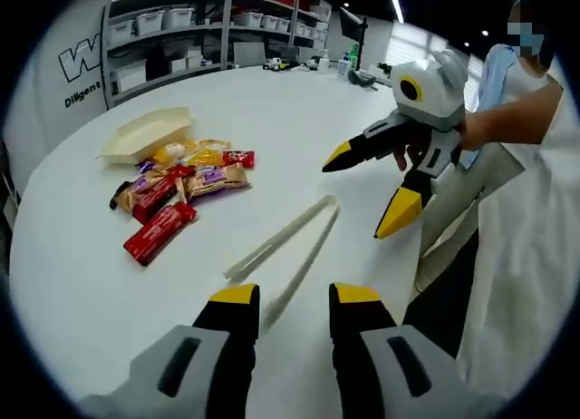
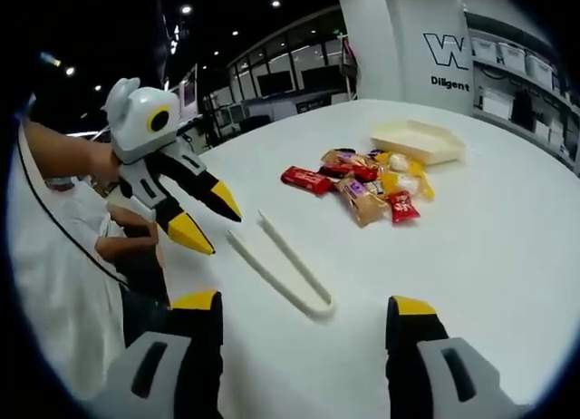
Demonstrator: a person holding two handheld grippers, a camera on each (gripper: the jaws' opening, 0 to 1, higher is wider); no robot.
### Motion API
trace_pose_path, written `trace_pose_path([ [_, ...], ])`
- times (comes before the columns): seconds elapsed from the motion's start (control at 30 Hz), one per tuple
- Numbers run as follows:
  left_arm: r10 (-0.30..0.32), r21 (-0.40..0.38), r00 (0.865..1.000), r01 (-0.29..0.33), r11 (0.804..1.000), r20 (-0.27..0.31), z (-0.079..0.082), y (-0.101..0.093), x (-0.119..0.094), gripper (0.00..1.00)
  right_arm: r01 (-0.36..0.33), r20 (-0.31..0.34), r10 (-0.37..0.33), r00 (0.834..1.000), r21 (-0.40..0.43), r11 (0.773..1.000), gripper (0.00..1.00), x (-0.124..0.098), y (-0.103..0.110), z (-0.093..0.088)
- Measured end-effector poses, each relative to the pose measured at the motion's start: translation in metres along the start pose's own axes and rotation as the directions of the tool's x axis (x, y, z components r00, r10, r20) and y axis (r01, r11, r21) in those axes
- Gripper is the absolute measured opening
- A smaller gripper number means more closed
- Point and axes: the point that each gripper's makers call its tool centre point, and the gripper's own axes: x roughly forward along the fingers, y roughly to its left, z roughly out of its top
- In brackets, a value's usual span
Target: Place the target food into the container with the food tongs after gripping and lifting it, then release it inside without dropping or visibly crushing the food.
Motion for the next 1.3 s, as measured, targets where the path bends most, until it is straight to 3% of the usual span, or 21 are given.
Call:
trace_pose_path([
  [1.0,-0.030,0.129,0.998,0.038,0.991,-0.062,-0.009,0.008,0.017,0.09,-0.004,-0.008,0.004,1.000,-0.004,1.000,0.70,0.006,-0.002,0.000],
  [1.3,-0.048,0.152,0.995,0.061,0.987,-0.085,-0.012,0.007,0.018,0.07,-0.003,-0.008,0.003,1.000,0.002,1.000,0.70,0.007,-0.002,-0.001],
])
